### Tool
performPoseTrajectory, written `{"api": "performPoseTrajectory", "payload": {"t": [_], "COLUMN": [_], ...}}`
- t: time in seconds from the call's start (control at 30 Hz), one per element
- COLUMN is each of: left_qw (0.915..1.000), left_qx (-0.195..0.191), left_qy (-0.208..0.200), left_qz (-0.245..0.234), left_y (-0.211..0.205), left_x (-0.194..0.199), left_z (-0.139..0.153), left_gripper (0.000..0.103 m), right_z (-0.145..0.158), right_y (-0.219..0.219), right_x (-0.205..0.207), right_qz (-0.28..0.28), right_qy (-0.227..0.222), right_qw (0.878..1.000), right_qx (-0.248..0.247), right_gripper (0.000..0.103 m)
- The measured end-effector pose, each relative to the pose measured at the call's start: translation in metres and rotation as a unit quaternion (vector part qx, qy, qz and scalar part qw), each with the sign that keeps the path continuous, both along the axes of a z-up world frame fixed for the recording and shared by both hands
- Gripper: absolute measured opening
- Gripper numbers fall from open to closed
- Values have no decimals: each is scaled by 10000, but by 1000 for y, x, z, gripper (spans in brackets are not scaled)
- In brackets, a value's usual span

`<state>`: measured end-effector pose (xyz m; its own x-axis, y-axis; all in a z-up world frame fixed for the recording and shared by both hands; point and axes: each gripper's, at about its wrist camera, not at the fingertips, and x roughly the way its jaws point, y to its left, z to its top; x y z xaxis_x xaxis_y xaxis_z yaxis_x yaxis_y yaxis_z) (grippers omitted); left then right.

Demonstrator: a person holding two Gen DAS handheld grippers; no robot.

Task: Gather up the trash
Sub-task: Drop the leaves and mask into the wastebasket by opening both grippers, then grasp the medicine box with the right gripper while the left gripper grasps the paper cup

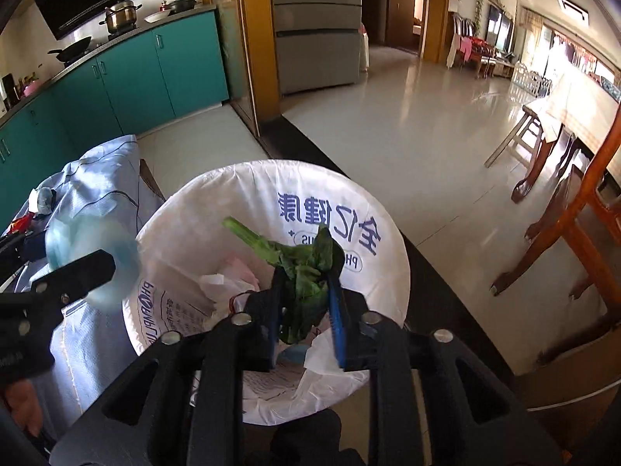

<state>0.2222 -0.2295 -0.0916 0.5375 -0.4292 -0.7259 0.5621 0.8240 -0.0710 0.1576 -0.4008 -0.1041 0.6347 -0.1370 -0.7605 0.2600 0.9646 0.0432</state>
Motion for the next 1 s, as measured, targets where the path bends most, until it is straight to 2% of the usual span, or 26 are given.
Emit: {"api": "performPoseTrajectory", "payload": {"t": [0.03, 0.07, 0.13, 0.2, 0.23, 0.3, 0.37, 0.5, 0.6, 0.63, 0.67, 0.73, 0.8, 0.87, 0.93, 0.97, 1.0], "left_qw": [9999, 9993, 9953, 9859, 9786, 9643, 9507, 9329, 9189, 9172, 9172, 9207, 9229, 9276, 9321, 9346, 9362], "left_qx": [36, 73, 194, 328, 378, 470, 471, 206, -32, -63, -72, -6, 109, 145, 142, 123, 102], "left_qy": [-82, -234, -634, -1052, -1236, -1374, -1226, -525, -186, -147, -104, -36, -16, -10, -31, -61, -79], "left_qz": [126, 292, 707, 1258, 1603, 2213, 2809, 3558, 3940, 3980, 3982, 3902, 3849, 3733, 3618, 3555, 3512], "left_y": [8, 20, 45, 79, 104, 146, 200, 291, 340, 348, 355, 362, 367, 374, 375, 374, 374], "left_x": [-4, -8, -17, -25, -28, -31, -27, -16, -23, -26, -29, -35, -42, -48, -50, -48, -48], "left_z": [4, 9, 20, 29, 32, 33, 27, 8, -1, -3, -6, -10, -12, -14, -13, -13, -13], "left_gripper": [86, 87, 92, 94, 95, 95, 95, 95, 95, 95, 95, 95, 95, 95, 96, 96, 98], "right_z": [1, 3, 8, 14, 17, 23, 30, 38, 38, 36, 33, 25, 17, 4, -6, -8, -11], "right_y": [2, 6, 12, 20, 28, 45, 78, 150, 223, 240, 275, 321, 353, 381, 392, 392, 388], "right_x": [-1, -4, -7, -7, -5, -2, 10, 30, 53, 59, 70, 86, 102, 123, 134, 137, 139], "right_qz": [2, -16, 27, 131, 234, 471, 917, 1792, 2730, 2995, 3522, 4034, 4219, 4420, 4499, 4507, 4499], "right_qy": [-41, -85, -239, -358, -424, -489, -518, -494, -440, -408, -340, -177, -53, 254, 517, 572, 672], "right_qw": [10000, 9999, 9997, 9992, 9986, 9970, 9935, 9819, 9607, 9531, 9353, 9143, 9030, 8893, 8841, 8847, 8869], "right_qx": [-36, -75, -54, 103, 218, 365, 426, 362, 223, 160, 66, -328, -809, -1143, -1149, -1040, -811], "right_gripper": [47, 58, 65, 72, 74, 78, 79, 79, 82, 82, 82, 82, 82, 82, 82, 72, 50]}}
